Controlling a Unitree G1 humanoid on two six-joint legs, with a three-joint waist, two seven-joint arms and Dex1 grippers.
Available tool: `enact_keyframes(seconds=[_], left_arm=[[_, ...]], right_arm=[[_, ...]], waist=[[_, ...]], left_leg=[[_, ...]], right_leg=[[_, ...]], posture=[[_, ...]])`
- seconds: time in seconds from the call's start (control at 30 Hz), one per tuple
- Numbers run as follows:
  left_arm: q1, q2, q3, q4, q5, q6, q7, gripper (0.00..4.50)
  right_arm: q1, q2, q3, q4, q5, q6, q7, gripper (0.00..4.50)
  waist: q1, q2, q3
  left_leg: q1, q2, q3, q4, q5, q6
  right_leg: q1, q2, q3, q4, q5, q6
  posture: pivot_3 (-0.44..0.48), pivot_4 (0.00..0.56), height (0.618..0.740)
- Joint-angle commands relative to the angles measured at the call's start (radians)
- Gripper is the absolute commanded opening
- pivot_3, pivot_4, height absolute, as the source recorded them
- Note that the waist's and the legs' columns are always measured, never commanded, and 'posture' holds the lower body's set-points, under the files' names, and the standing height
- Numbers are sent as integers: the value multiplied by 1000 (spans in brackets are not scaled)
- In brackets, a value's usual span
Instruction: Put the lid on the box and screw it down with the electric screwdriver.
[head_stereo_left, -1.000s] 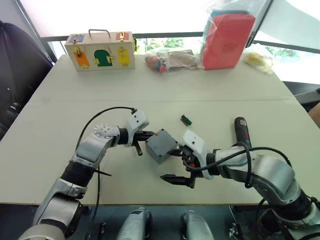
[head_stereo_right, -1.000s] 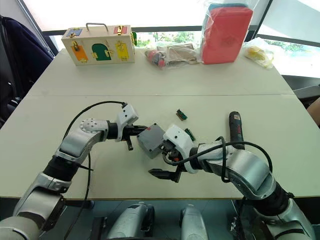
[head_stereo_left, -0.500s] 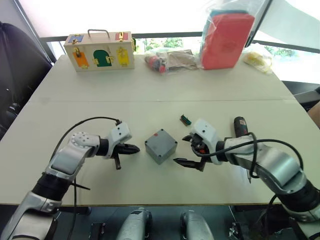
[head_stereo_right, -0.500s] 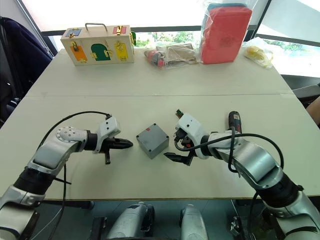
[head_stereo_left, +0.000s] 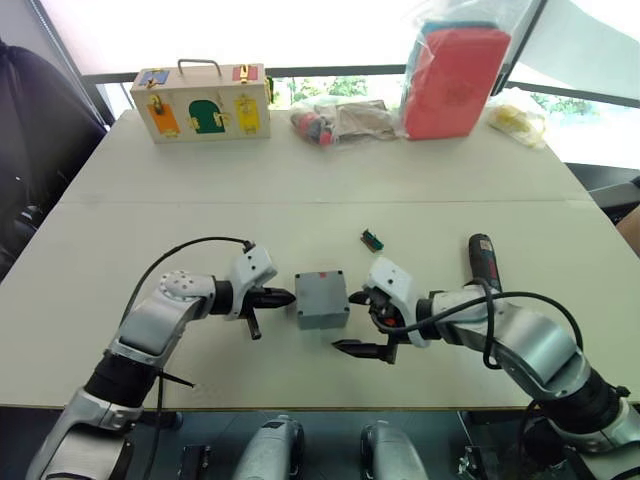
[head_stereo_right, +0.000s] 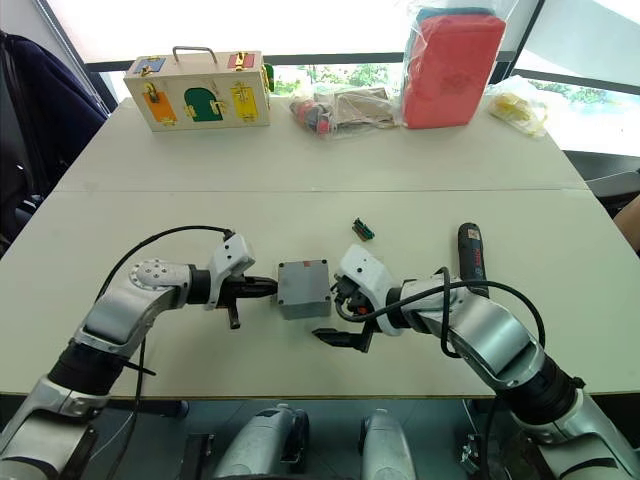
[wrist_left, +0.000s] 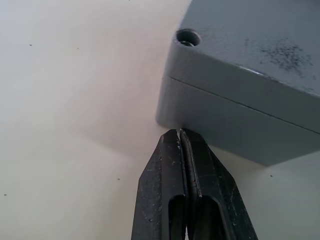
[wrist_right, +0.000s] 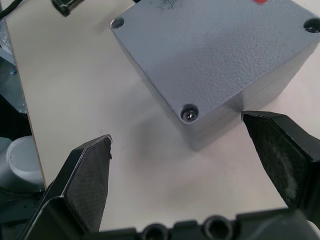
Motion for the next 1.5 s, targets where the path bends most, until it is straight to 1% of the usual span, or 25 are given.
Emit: enact_keyframes(seconds=[0.03, 0.23, 0.33, 0.4, 0.43, 0.5, 0.57, 0.6, 0.67, 0.73, 0.83, 0.93, 1.0, 1.07, 1.23, 1.5], left_arm=[[-23, -6, 3, 14, 6, -50, -13, 0], [-37, -9, 0, 49, 23, -81, -26, 0], [-48, 16, 18, 48, 20, -75, -39, 0], [-64, 53, 45, 58, 12, -75, -59, 0], [-69, 65, 52, 63, 8, -77, -66, 0], [-93, 81, 107, 33, -59, -34, -89, 0], [-129, 97, 148, -6, -125, 21, -120, 0], [-142, 107, 155, -21, -143, 38, -140, 0], [-174, 130, 158, -47, -170, 73, -168, 0], [-199, 139, 155, -56, -183, 95, -172, 0], [-217, 140, 150, -69, -194, 113, -165, 0], [-219, 126, 147, -87, -200, 127, -138, 0], [-212, 117, 149, -108, -209, 142, -120, 0], [-200, 109, 152, -126, -214, 153, -107, 0], [-173, 106, 155, -153, -223, 165, -86, 0], [-166, 103, 152, -147, -228, 156, -66, 0]], right_arm=[[10, 14, -28, -45, 5, 7, -15, 4447], [19, 17, -36, -60, -10, 18, -41, 4447], [21, -15, -100, -100, 22, 40, -30, 4447], [13, -26, -236, -87, 90, 68, -9, 4447], [8, -24, -277, -80, 112, 80, -7, 4447], [-43, 11, -413, 25, 157, 77, -23, 4447], [-89, 32, -490, 144, 169, 42, -23, 4447], [-105, 44, -502, 192, 166, 23, -23, 4447], [-133, 60, -462, 323, 92, -78, -17, 4447], [-154, 77, -407, 442, 19, -179, -4, 4447], [-201, 128, -346, 608, -57, -309, 21, 4447], [-261, 174, -276, 780, -153, -447, 35, 3862], [-289, 199, -247, 862, -200, -515, 45, 3091], [-314, 220, -230, 929, -234, -566, 46, 2491], [-355, 260, -238, 1023, -267, -615, 54, 2491], [-383, 282, -252, 1095, -285, -635, 66, 2491]], waist=[[0, 0, 0], [0, 0, 0], [0, 0, 0], [0, 0, 0], [0, 0, 0], [0, 0, 0], [1, 0, 0], [3, 0, 0], [0, -1, 0], [-3, -1, 0], [-9, 0, 0], [-23, 0, 0], [-24, 0, 0], [-25, 0, 0], [-26, 0, 0], [-27, 0, 0]], left_leg=[[0, 0, 0, 0, 0, 0], [0, 0, 0, 0, 0, 0], [0, 0, 0, 0, 0, 0], [0, 0, 0, 0, 0, 0], [0, 0, 0, 0, 0, 0], [0, 0, 0, 0, 0, 0], [0, 0, 0, 0, 0, 0], [0, 0, 0, 0, 0, 0], [0, 0, 0, 0, 0, 0], [0, 0, 1, 0, 2, -4], [1, 0, 2, 0, 2, -4], [0, 0, 2, 0, 3, -4], [0, 0, 2, 0, 3, -4], [0, 0, 2, 0, 4, -5], [0, 0, 2, 0, 4, -7], [0, 0, 2, 0, 5, -8]], right_leg=[[0, 0, 0, 0, 0, 0], [0, 0, 0, 0, 0, 0], [0, 0, 0, 0, 0, 0], [0, 0, 0, 0, 0, 0], [0, 0, 0, 0, 0, 0], [0, 0, 0, 1, 0, 0], [0, 0, 0, 1, 0, 0], [0, 0, 0, 1, 0, 0], [0, 0, 0, 0, 0, 0], [0, 0, 0, 0, 0, 0], [0, 0, 1, 2, 0, 0], [-1, 1, 1, 5, 0, 0], [-1, 1, 1, 6, -1, 1], [-1, 1, 1, 6, -1, 1], [-1, 1, 2, 5, -1, 1], [-1, 1, 2, 6, -1, 1]], posture=[[0, 150, 740], [0, 150, 740], [0, 150, 740], [0, 150, 740], [0, 150, 740], [0, 150, 740], [0, 150, 740], [0, 150, 740], [0, 150, 740], [0, 150, 740], [0, 150, 740], [0, 150, 740], [0, 150, 740], [0, 150, 740], [0, 150, 740], [0, 150, 740]])
